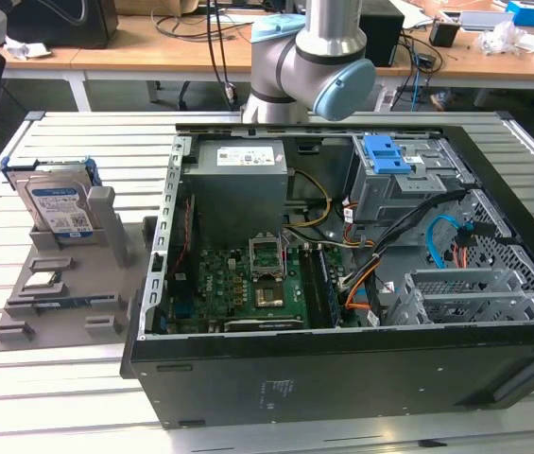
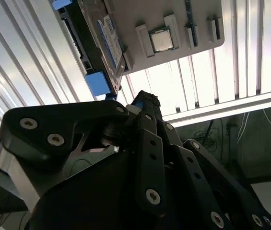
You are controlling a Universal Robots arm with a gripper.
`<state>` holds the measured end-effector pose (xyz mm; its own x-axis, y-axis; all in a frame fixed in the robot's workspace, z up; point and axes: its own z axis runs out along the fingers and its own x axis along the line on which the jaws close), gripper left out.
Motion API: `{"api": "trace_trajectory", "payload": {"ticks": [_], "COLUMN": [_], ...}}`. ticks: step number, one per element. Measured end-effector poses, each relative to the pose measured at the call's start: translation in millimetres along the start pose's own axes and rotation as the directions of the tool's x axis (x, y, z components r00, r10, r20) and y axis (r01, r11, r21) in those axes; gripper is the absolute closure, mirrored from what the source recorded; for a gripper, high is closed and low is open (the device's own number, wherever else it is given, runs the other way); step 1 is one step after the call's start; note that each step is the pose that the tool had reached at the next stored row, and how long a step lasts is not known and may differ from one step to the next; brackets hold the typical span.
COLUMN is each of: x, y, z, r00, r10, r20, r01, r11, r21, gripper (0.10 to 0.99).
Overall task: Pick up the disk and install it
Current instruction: 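Pick up the disk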
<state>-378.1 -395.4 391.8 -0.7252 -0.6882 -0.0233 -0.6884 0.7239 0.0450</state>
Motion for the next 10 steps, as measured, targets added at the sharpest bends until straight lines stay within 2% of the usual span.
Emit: {"api": "trace_trajectory", "payload": {"ticks": [5, 10], "x": [0.0, 0.0], "y": [0.0, 0.0], "z": [0.0, 0.0], "r00": [0.9975, 0.9943], "r10": [-0.071, -0.107], "r20": [-0.0031, -0.0047], "r01": [0.071, 0.107], "r11": [0.9975, 0.9943], "r21": [-0.002, -0.003], "gripper": [0.980, 0.980]}}
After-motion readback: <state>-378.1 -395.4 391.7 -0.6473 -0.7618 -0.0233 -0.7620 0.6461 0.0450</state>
